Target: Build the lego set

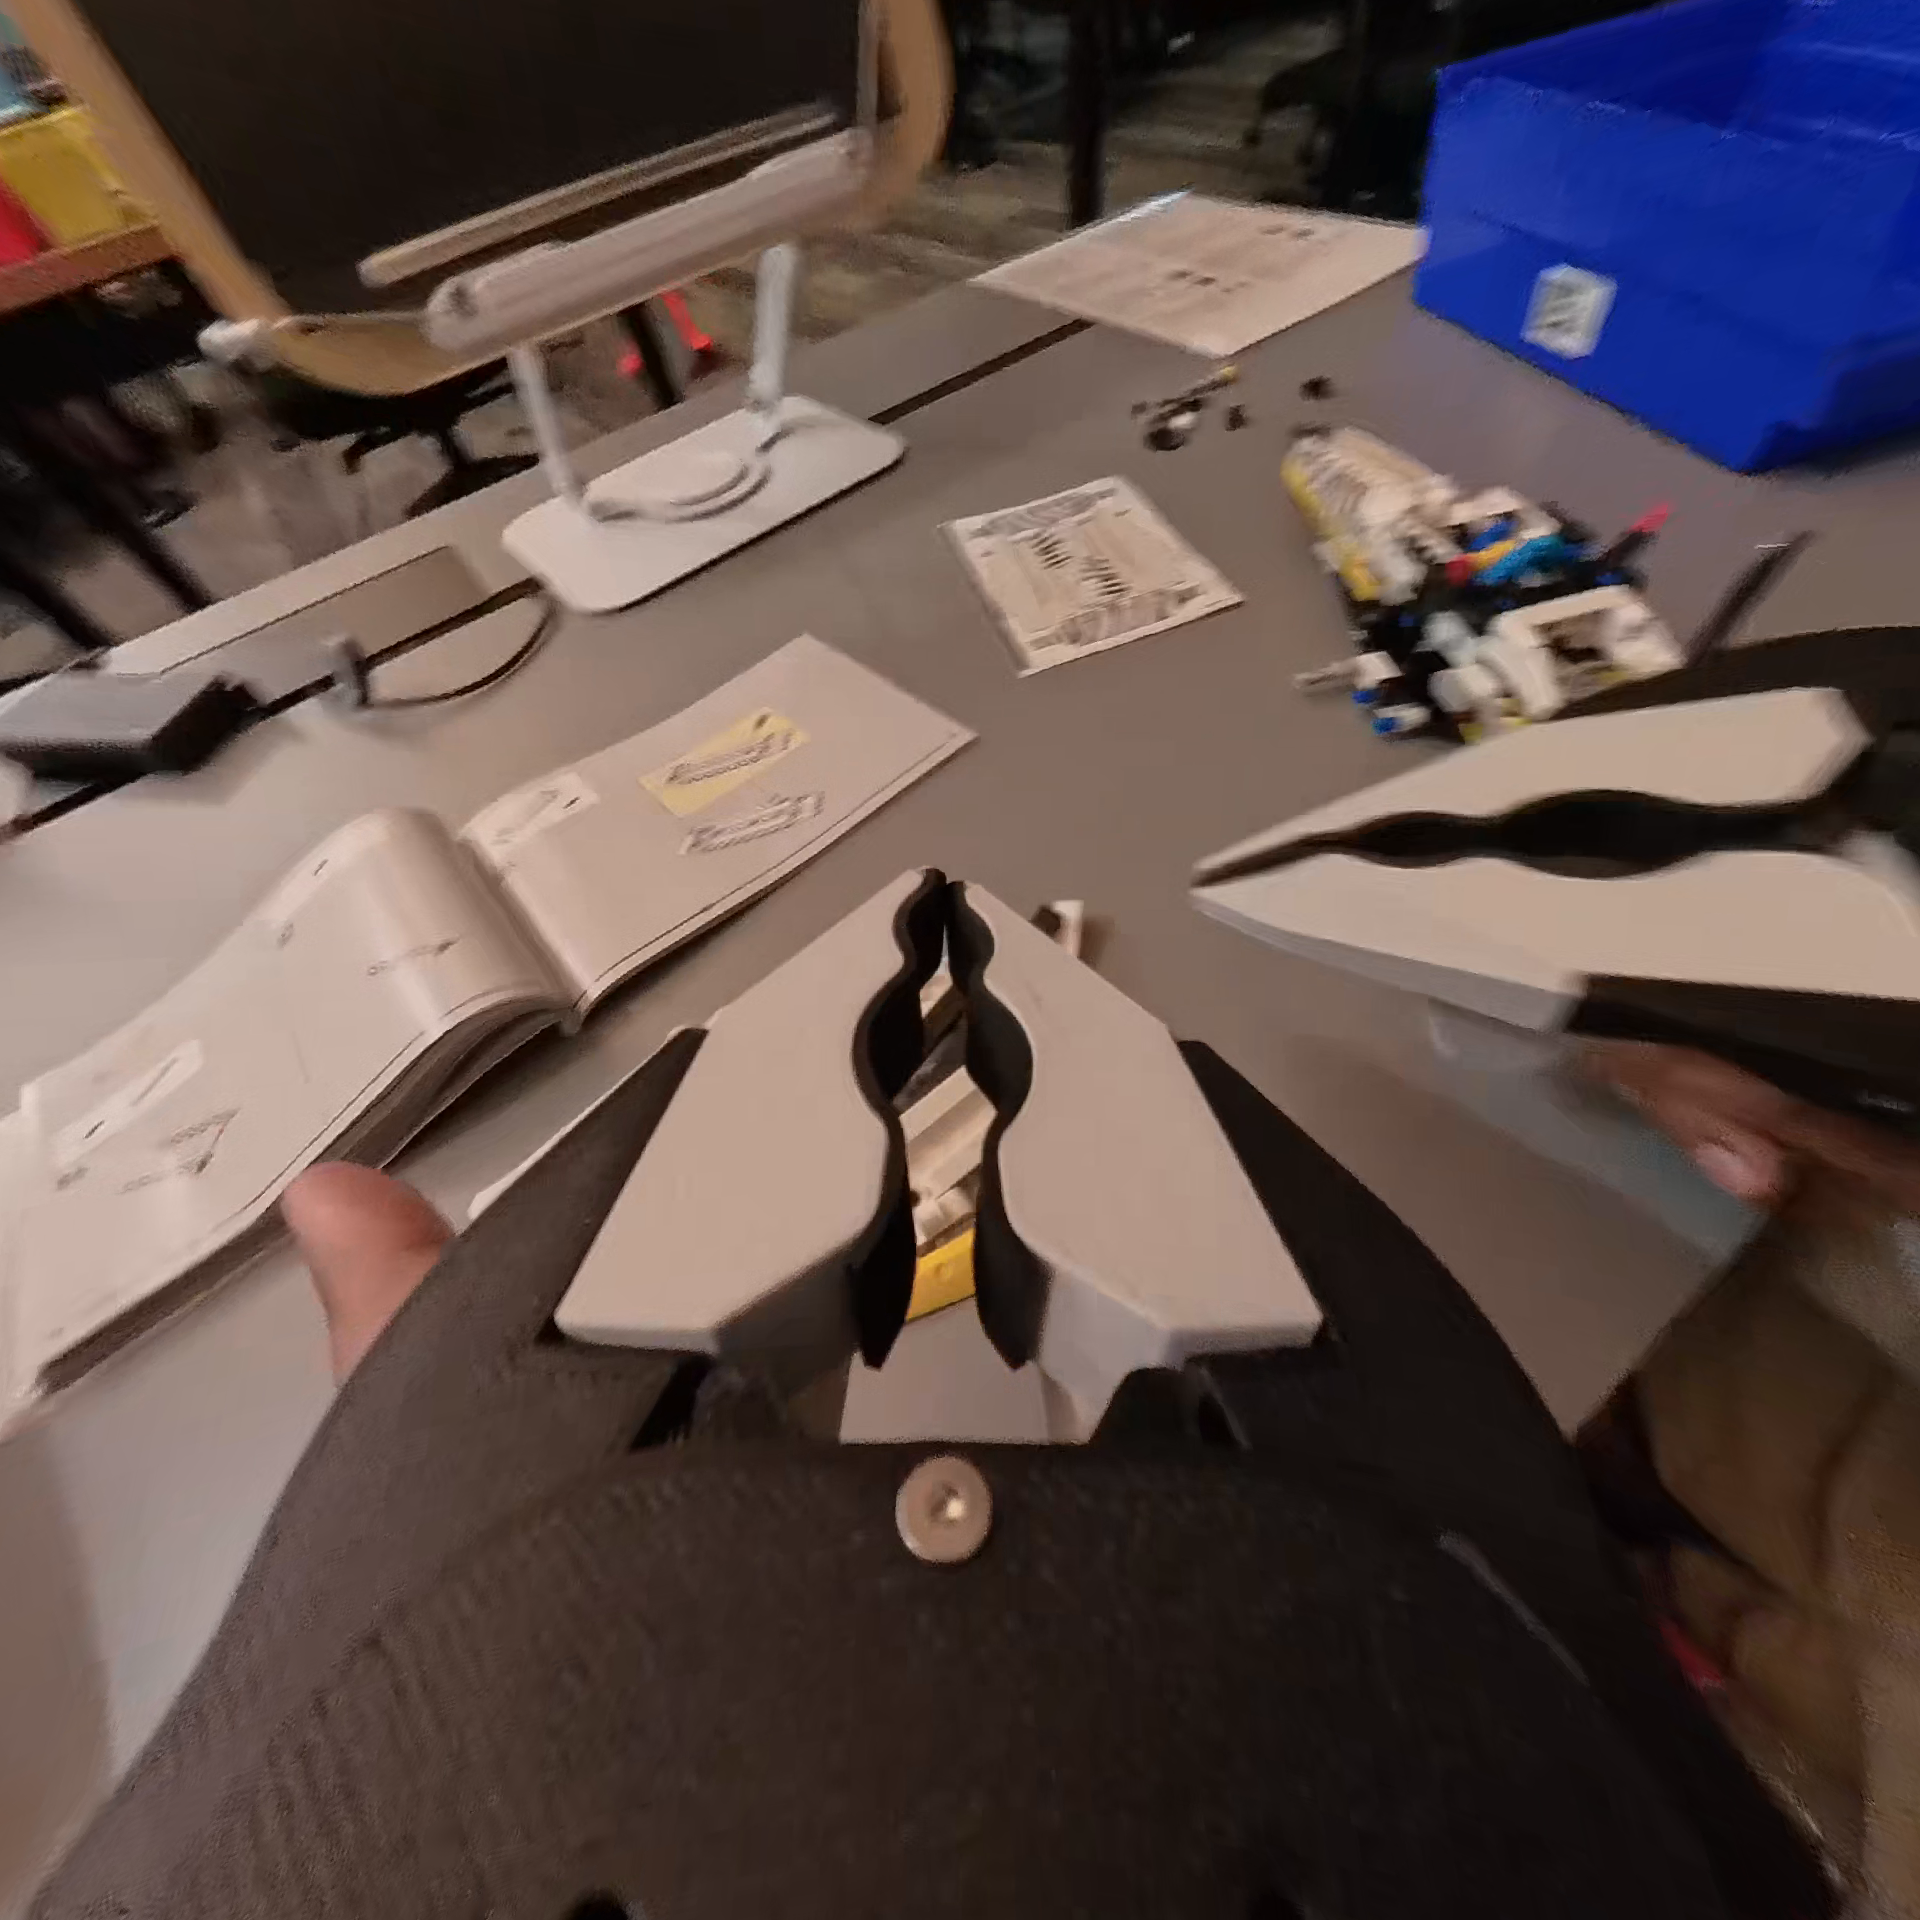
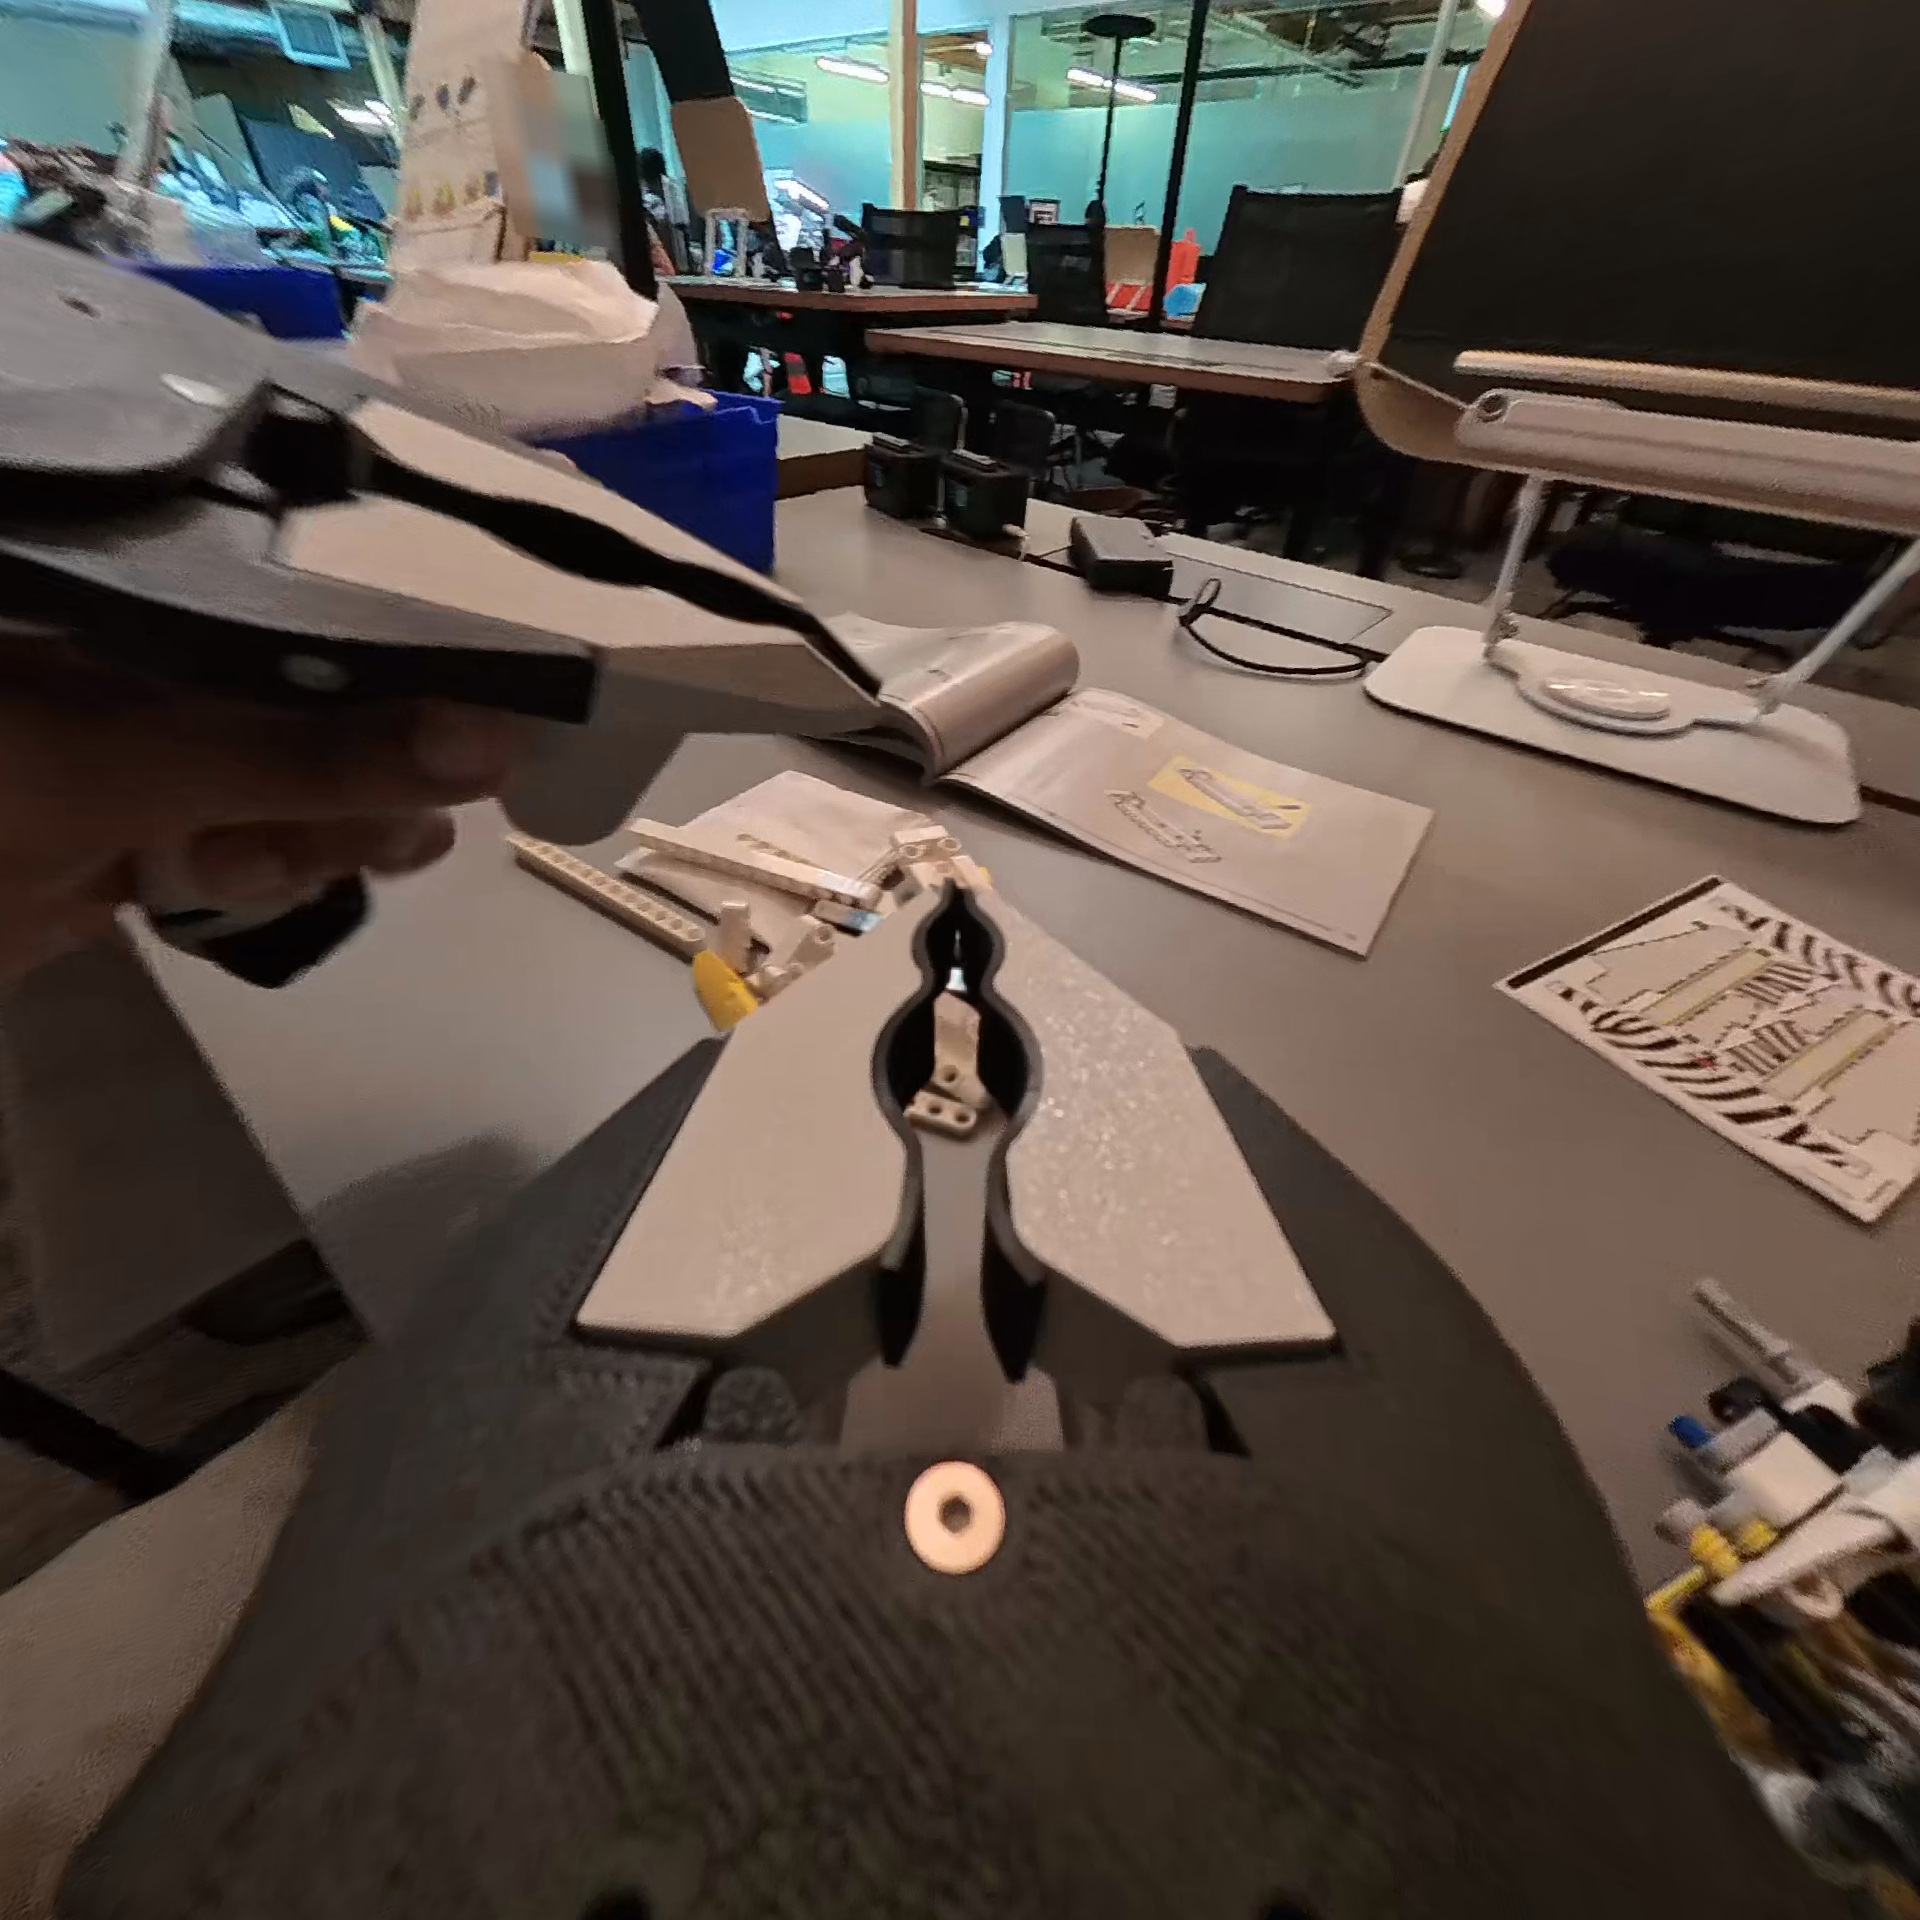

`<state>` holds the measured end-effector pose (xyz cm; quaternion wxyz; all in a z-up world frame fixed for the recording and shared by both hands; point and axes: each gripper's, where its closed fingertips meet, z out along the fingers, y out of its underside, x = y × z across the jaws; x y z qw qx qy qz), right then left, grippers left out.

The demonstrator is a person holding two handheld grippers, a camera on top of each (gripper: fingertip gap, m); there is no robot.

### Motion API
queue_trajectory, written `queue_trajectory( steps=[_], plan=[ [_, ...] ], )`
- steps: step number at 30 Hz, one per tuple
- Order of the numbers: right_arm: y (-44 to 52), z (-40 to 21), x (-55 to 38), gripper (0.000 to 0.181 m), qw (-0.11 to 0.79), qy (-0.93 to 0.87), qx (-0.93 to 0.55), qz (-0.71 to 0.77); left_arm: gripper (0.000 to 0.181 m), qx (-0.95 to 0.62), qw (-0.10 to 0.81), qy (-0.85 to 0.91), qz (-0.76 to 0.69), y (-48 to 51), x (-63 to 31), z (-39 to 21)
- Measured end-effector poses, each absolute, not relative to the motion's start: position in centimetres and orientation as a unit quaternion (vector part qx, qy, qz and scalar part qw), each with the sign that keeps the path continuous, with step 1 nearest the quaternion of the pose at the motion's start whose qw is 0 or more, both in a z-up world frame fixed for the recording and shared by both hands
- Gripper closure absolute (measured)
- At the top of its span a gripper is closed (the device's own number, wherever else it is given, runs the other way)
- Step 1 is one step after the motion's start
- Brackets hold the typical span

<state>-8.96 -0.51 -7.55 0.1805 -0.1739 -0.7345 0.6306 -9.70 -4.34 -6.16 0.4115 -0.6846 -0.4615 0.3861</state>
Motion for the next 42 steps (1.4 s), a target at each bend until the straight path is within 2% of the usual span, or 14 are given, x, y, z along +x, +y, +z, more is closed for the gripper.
queue_trajectory(
  steps=[7,8,10,11,14,18,20,26,29,32,35,39,42],
  plan=[
    [-1.1,-7.9,-11.2,0.181,0.251,-0.738,-0.174,0.602,0.181,-0.678,0.459,-0.417,0.395,-3.4,-8.8,-4.2],
    [-1.1,-7.9,-11.2,0.181,0.251,-0.738,-0.173,0.602,0.174,-0.67,0.48,-0.425,0.375,-3.1,-8.9,-4.2],
    [-0.9,-7.8,-11.1,0.181,0.254,-0.736,-0.172,0.603,0.128,-0.663,0.519,-0.444,0.308,-2.1,-8.5,-4.2],
    [-0.8,-7.8,-11.0,0.181,0.254,-0.736,-0.171,0.604,0.119,-0.659,0.522,-0.458,0.288,-2.1,-8.5,-4.2],
    [0.1,-7.0,-10.7,0.181,0.243,-0.72,-0.164,0.629,0.124,-0.642,0.482,-0.484,0.347,-5.1,-8.6,-3.5],
    [2.6,-5.8,-10.6,0.178,0.243,-0.69,-0.149,0.665,0.164,-0.607,0.432,-0.522,0.416,-10.7,-7.4,-2.5],
    [3.5,-6.0,-10.5,0.181,0.235,-0.695,-0.15,0.662,0.173,-0.602,0.418,-0.545,0.408,-12.8,-6.6,-3.6],
    [3.3,-7.0,-10.3,0.181,0.218,-0.72,-0.154,0.641,0.167,-0.595,0.4,-0.599,0.356,-16.0,-5.5,-8.8],
    [2.3,-8.3,-10.1,0.174,0.193,-0.755,-0.141,0.61,0.145,-0.598,0.357,-0.615,0.37,-17.6,-5.7,-10.5],
    [1.8,-9.0,-9.9,0.169,0.159,-0.772,-0.138,0.6,0.135,-0.598,0.313,-0.627,0.39,-19.2,-5.7,-12.0],
    [1.8,-8.8,-9.8,0.17,0.121,-0.768,-0.141,0.613,0.126,-0.579,0.344,-0.651,0.35,-19.2,-6.0,-13.1],
    [1.9,-8.7,-9.5,0.171,0.083,-0.764,-0.142,0.623,0.125,-0.548,0.457,-0.649,0.262,-16.7,-7.3,-11.1],
    [1.8,-8.7,-9.2,0.17,0.075,-0.766,-0.134,0.624,0.118,-0.588,0.397,-0.638,0.298,-17.4,-8.8,-10.9]
  ],
)
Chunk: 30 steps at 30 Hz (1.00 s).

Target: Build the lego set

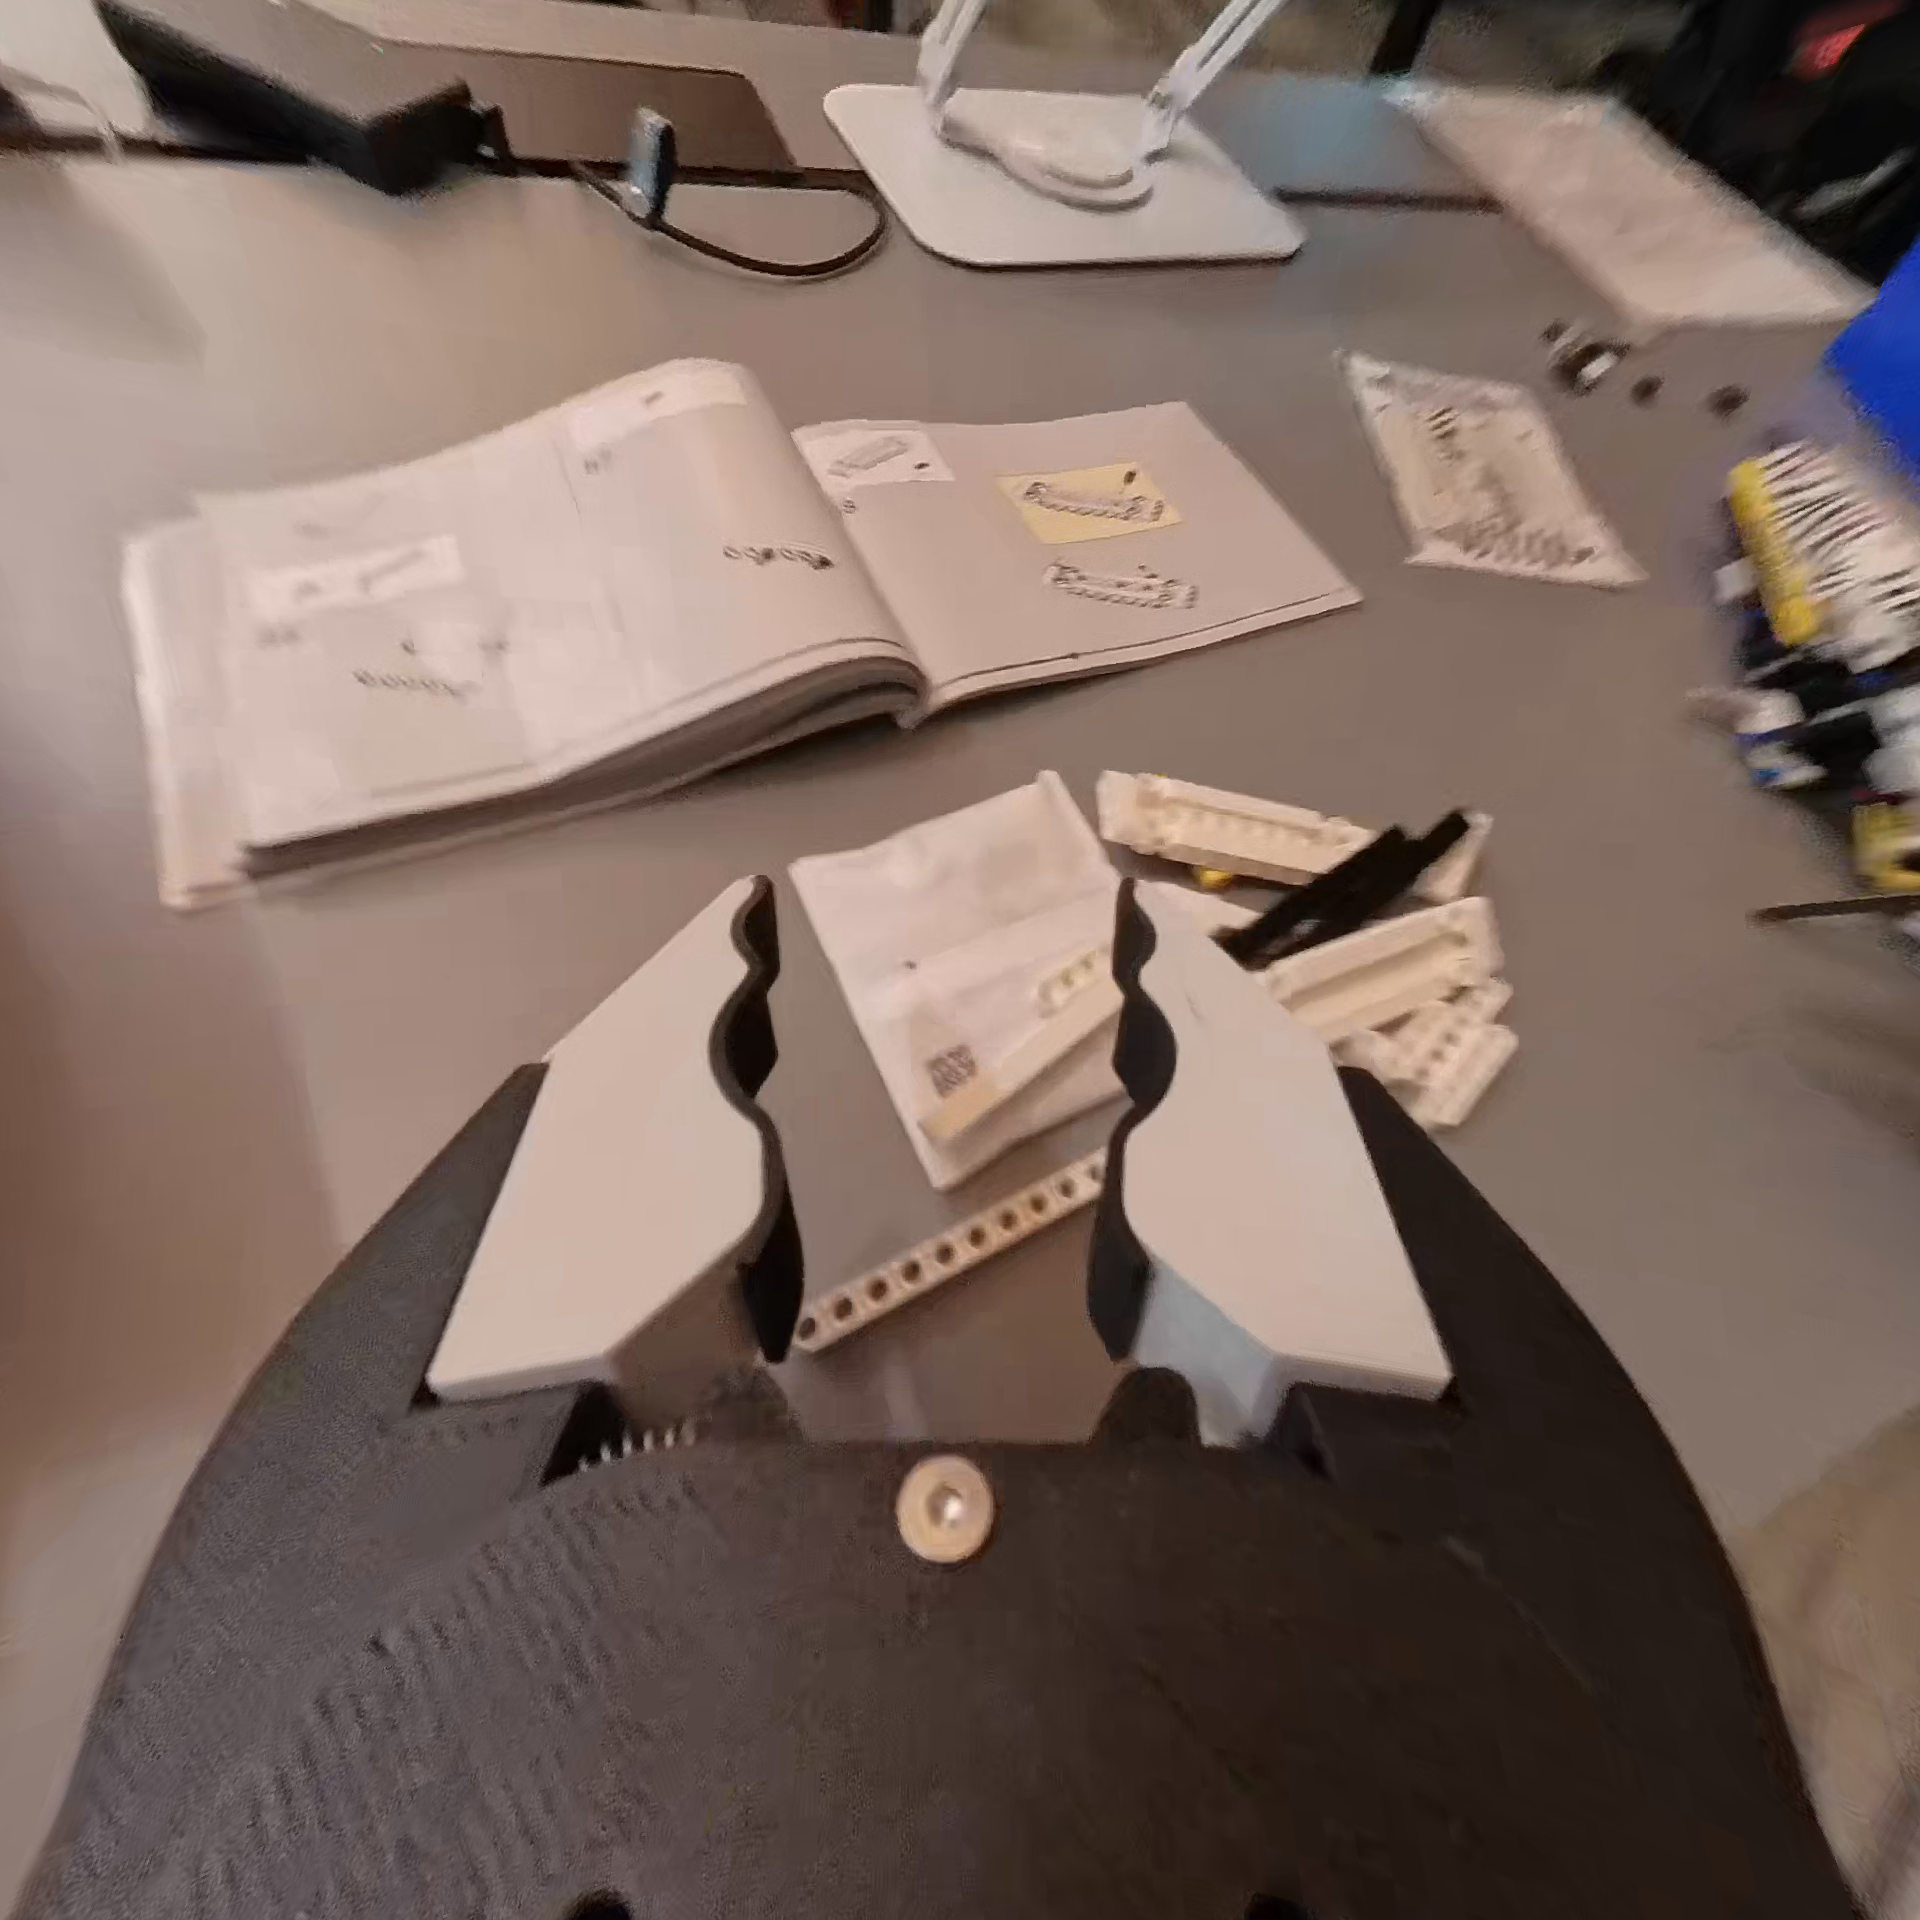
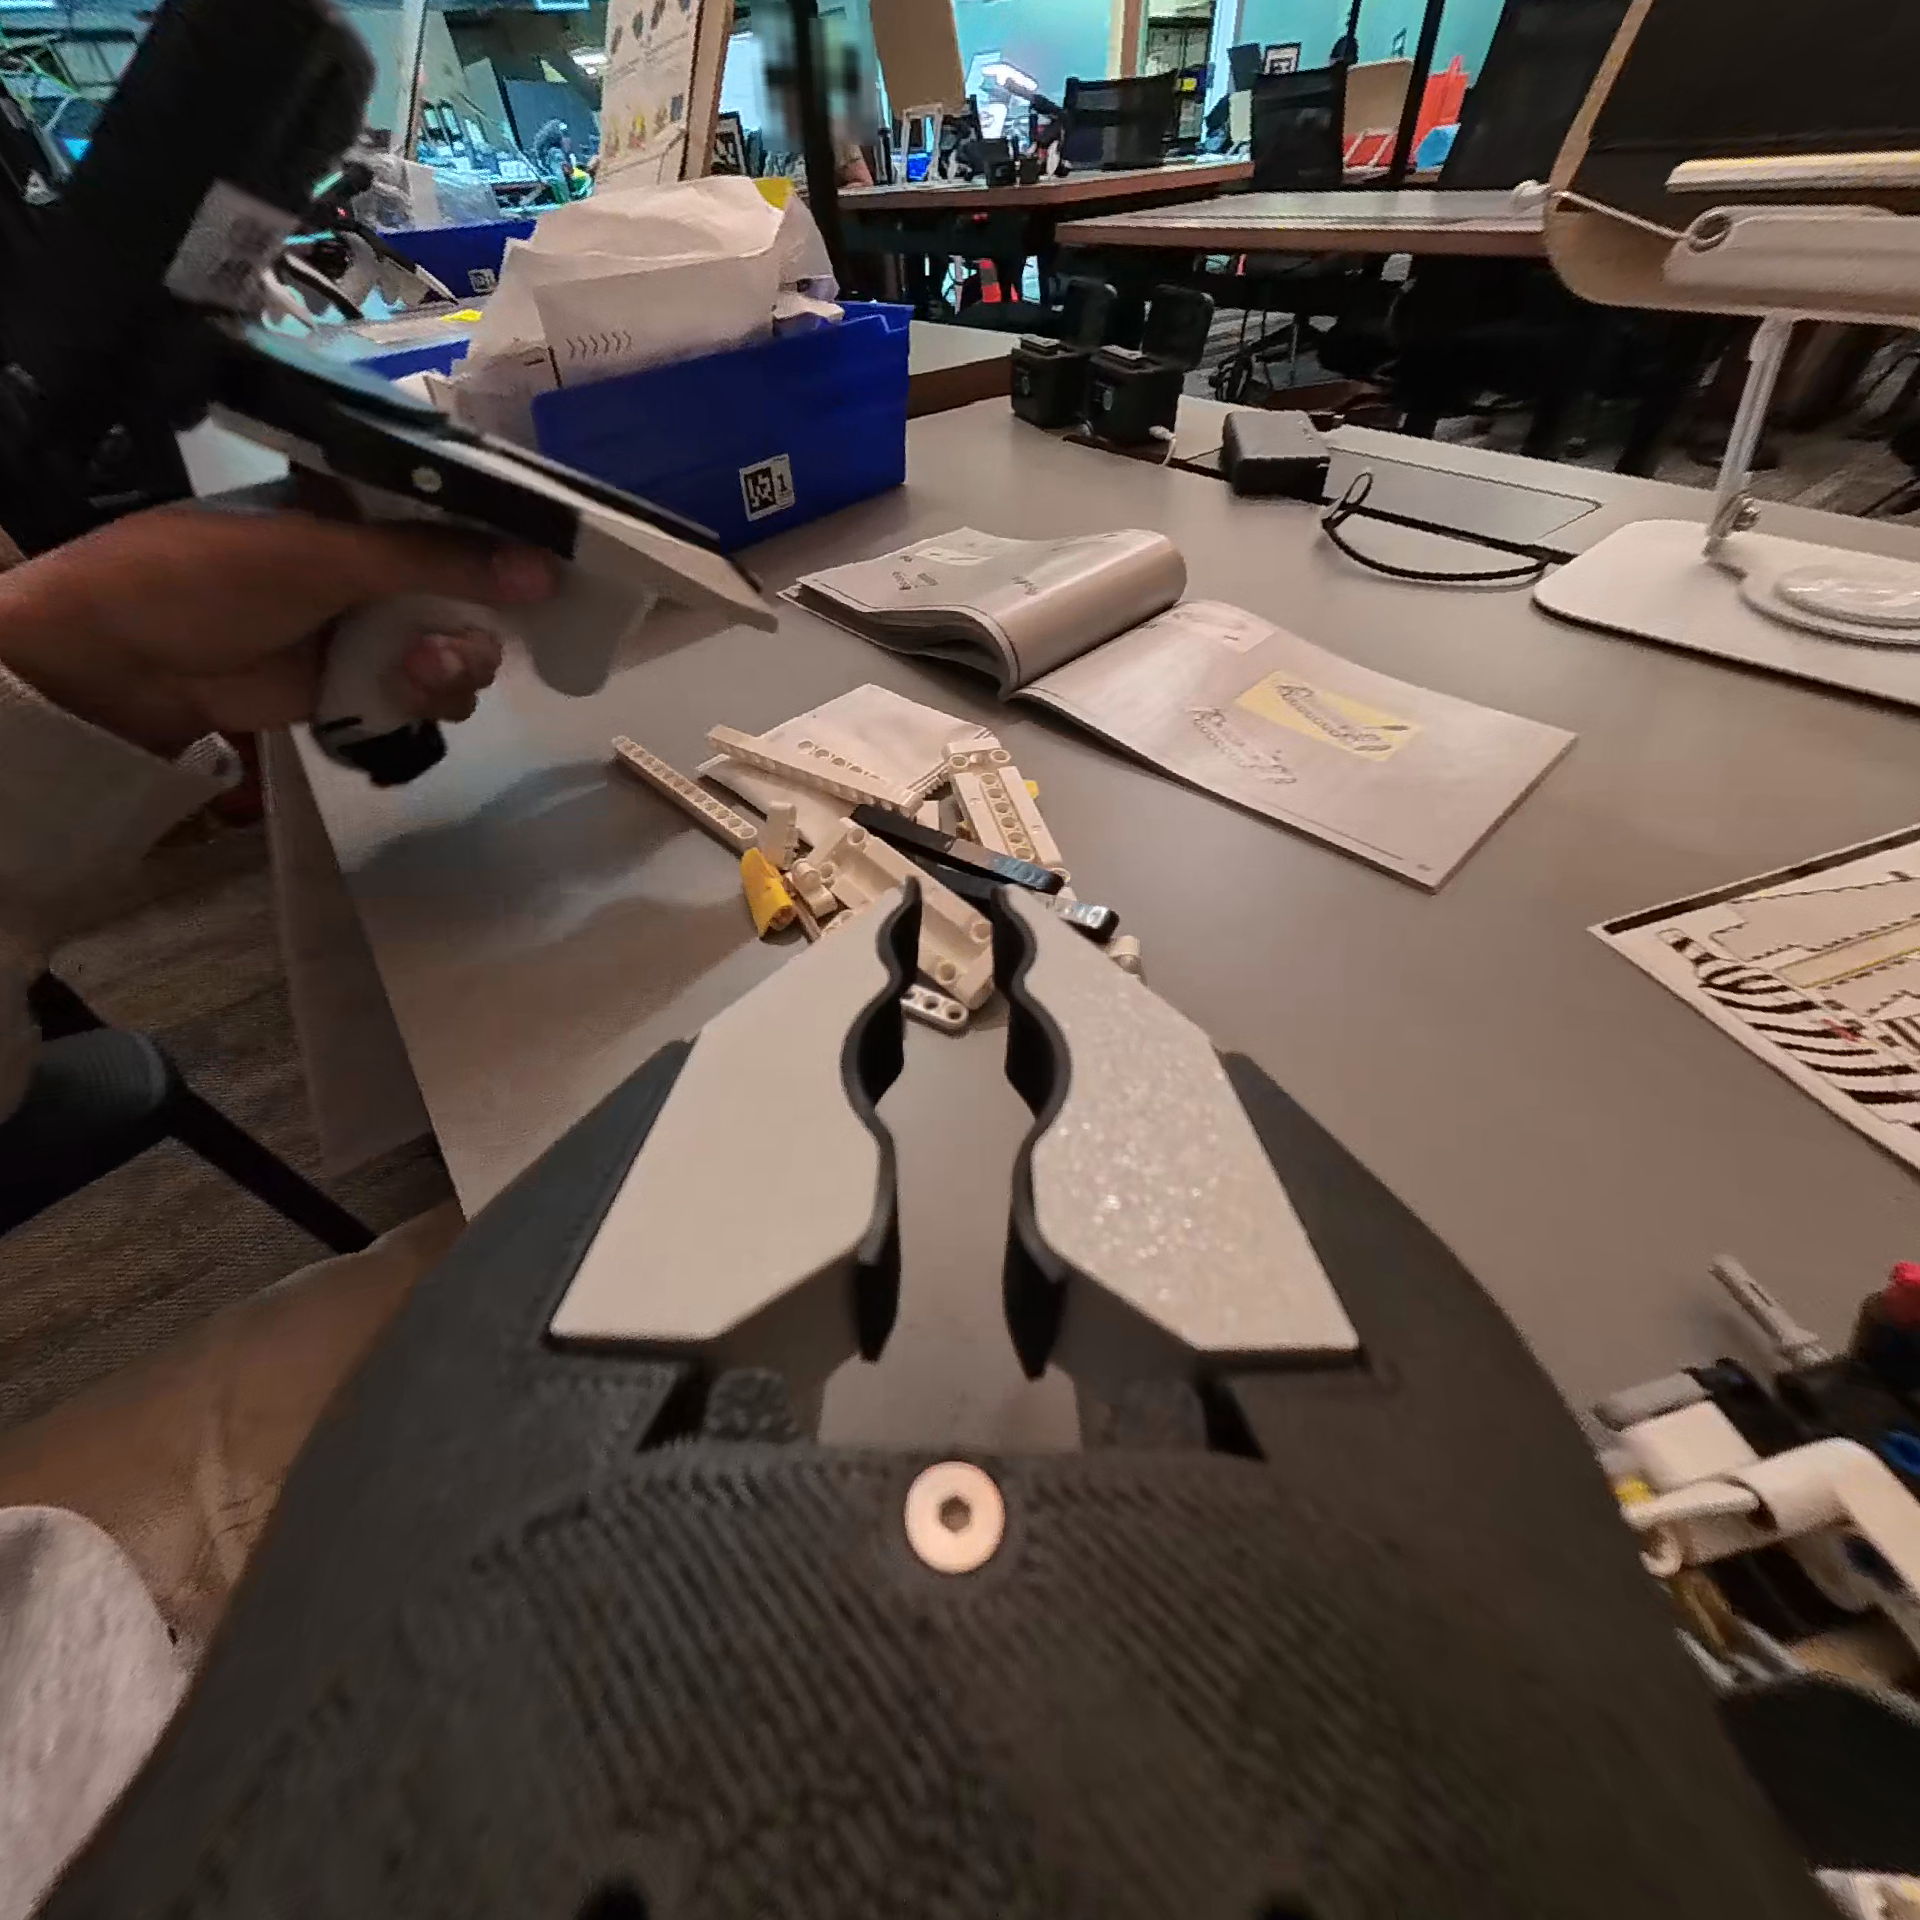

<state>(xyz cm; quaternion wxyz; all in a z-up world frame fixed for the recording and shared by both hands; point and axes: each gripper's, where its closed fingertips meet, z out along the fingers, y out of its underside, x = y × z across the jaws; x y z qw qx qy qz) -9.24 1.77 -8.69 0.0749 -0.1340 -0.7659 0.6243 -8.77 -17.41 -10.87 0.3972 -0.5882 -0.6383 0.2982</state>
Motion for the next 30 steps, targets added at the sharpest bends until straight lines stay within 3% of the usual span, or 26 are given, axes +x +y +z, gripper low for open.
queue_trajectory(
  steps=[4,9,13,16,21,23,30],
  plan=[
    [1.8,-8.4,-8.8,0.172,0.082,-0.763,-0.119,0.63,0.108,-0.662,0.298,-0.625,0.288,-18.3,-11.4,-13.7],
    [1.9,-8.1,-8.4,0.173,0.079,-0.758,-0.107,0.639,0.108,-0.677,0.382,-0.618,0.12,-14.9,-13.4,-14.2],
    [1.8,-8.0,-8.6,0.175,0.077,-0.754,-0.106,0.644,0.11,-0.714,0.338,-0.598,0.135,-15.8,-13.7,-15.6],
    [1.6,-8.1,-8.8,0.175,0.076,-0.756,-0.107,0.641,0.12,-0.728,0.334,-0.585,0.129,-15.6,-13.4,-16.3],
    [1.4,-8.3,-9.0,0.175,0.075,-0.76,-0.109,0.636,0.155,-0.732,0.348,-0.571,0.127,-15.4,-13.3,-16.0],
    [1.4,-8.3,-9.0,0.175,0.073,-0.761,-0.109,0.635,0.178,-0.733,0.355,-0.565,0.133,-15.5,-13.2,-15.6],
    [1.5,-8.0,-8.8,0.175,0.078,-0.754,-0.102,0.644,0.181,-0.691,0.433,-0.55,0.179,-16.2,-13.2,-10.8]
  ],
)
